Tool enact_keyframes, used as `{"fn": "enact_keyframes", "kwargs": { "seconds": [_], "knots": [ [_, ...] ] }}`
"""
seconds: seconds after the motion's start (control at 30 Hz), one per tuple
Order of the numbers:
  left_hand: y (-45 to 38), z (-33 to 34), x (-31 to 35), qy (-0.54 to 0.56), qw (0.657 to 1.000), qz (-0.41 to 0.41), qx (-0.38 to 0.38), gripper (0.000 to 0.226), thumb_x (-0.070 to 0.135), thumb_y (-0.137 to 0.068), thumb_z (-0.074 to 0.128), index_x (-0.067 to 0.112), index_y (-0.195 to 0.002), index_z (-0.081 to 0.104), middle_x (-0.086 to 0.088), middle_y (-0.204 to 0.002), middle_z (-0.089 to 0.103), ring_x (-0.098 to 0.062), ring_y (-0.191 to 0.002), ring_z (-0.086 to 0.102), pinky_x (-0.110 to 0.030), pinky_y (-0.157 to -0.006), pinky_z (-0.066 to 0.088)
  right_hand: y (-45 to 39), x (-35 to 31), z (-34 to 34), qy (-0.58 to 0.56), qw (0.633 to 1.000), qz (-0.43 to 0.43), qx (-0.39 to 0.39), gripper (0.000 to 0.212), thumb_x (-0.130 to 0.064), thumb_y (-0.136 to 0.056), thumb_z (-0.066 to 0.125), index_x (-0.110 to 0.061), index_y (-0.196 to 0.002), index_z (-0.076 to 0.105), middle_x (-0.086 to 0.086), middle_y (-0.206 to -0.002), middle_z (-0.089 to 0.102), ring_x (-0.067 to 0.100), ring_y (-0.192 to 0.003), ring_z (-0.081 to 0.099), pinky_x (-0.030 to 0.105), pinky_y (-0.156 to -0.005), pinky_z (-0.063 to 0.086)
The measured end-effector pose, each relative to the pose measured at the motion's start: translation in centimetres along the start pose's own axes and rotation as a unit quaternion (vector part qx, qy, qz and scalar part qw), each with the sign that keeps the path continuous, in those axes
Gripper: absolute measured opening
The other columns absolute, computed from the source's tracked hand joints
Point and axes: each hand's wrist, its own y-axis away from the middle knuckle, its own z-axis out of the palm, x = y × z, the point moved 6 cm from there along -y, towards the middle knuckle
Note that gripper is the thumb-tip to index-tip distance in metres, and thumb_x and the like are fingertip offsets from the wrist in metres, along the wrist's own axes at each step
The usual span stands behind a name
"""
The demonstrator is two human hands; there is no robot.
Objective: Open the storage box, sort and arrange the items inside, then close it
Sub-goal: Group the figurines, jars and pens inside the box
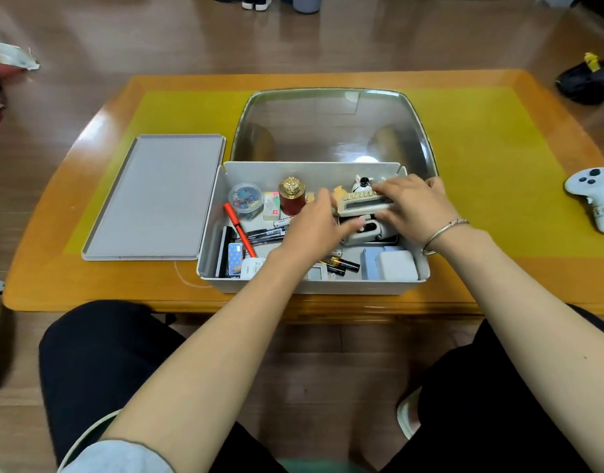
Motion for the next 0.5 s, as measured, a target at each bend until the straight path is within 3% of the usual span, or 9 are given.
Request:
{"fn": "enact_keyframes", "kwargs": {
  "seconds": [0.1,0.23,0.33,0.5],
  "knots": [
    [0.5,1.2,0.5,-0.126,0.990,0.047,-0.039,0.044,0.048,-0.080,0.070,0.016,-0.102,0.050,-0.003,-0.094,0.063,-0.023,-0.087,0.058,-0.035,-0.068,0.044,0.2,0.3,0.3,-0.009,1.000,-0.005,-0.020,0.044,-0.038,-0.091,0.053,-0.029,-0.133,0.046,-0.006,-0.140,0.048,0.020,-0.124,0.039,0.041,-0.093,0.026],
    [0.6,1.1,1.5,-0.111,0.991,0.074,-0.009,0.028,0.026,-0.089,0.065,0.012,-0.109,0.051,-0.009,-0.100,0.064,-0.029,-0.094,0.057,-0.042,-0.079,0.048,0.6,0.4,0.0,-0.001,1.000,0.014,0.009,0.032,-0.025,-0.093,0.051,-0.034,-0.122,0.058,-0.005,-0.135,0.051,0.023,-0.125,0.038,0.042,-0.093,0.024],
    [0.9,1.0,1.6,-0.113,0.990,0.078,-0.010,0.034,0.027,-0.088,0.067,0.011,-0.112,0.049,-0.008,-0.101,0.064,-0.029,-0.095,0.058,-0.044,-0.080,0.049,0.8,0.0,-0.3,-0.010,0.999,0.021,0.030,0.027,-0.019,-0.091,0.051,-0.032,-0.110,0.066,-0.004,-0.123,0.058,0.025,-0.118,0.042,0.040,-0.091,0.024],
    [1.8,-1.7,-0.1,-0.152,0.985,0.085,-0.005,0.041,0.031,-0.085,0.070,0.015,-0.118,0.051,-0.005,-0.113,0.063,-0.025,-0.101,0.059,-0.044,-0.085,0.051,1.2,-2.4,-1.6,-0.038,0.996,-0.018,0.085,0.024,-0.021,-0.087,0.059,-0.024,-0.109,0.067,-0.001,-0.117,0.061,0.025,-0.112,0.047,0.038,-0.090,0.028]
  ]
}}
